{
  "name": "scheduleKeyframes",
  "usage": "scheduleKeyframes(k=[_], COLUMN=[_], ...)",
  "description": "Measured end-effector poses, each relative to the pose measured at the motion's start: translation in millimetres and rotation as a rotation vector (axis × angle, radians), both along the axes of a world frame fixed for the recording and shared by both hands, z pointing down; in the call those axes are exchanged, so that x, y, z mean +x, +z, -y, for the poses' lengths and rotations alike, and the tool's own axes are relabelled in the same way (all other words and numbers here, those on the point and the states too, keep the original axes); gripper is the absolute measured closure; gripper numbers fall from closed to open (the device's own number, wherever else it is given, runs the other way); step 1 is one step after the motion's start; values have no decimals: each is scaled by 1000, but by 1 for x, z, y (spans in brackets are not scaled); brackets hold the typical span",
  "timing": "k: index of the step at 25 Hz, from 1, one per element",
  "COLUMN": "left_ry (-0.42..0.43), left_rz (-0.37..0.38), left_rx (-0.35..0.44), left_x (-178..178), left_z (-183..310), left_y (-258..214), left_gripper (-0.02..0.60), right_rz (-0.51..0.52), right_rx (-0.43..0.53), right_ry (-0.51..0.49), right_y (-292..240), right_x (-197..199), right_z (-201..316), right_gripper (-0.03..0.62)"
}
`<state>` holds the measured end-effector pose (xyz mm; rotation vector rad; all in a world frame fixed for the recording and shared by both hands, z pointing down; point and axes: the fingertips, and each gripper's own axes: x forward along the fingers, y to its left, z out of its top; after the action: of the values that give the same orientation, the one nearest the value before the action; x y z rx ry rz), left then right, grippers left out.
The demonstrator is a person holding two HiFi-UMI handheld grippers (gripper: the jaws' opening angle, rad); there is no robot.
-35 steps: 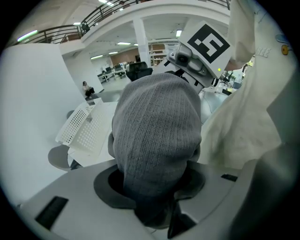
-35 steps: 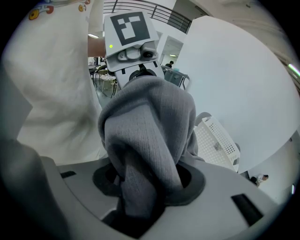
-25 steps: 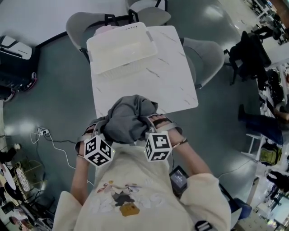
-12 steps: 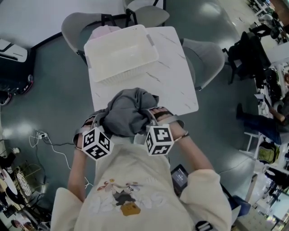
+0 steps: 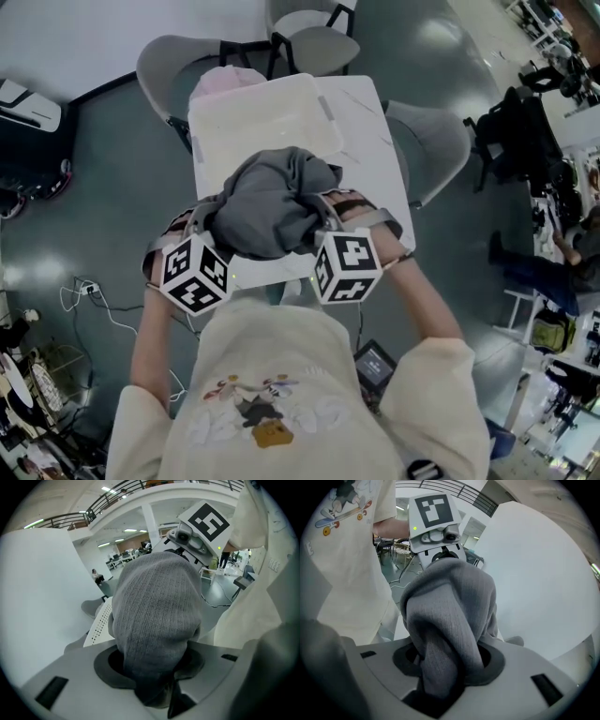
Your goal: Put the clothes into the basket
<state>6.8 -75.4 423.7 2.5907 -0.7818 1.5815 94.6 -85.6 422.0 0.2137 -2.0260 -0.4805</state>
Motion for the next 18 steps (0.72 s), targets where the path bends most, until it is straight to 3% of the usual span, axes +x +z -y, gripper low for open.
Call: scheduleKeyframes(k=[9,18], left_ry=[0,-52], left_rz=[-9,1], left_rx=[53,73], left_x=[-40,-50], left_z=[71,130], left_y=[-34,-31], left_gripper=[408,408], right_rz=[-18,-12], right_rx=[52,83], right_ry=[21,4], right_y=[-36,-33], right_x=[-40,-50], right_z=[71,132], right_gripper=[401,401])
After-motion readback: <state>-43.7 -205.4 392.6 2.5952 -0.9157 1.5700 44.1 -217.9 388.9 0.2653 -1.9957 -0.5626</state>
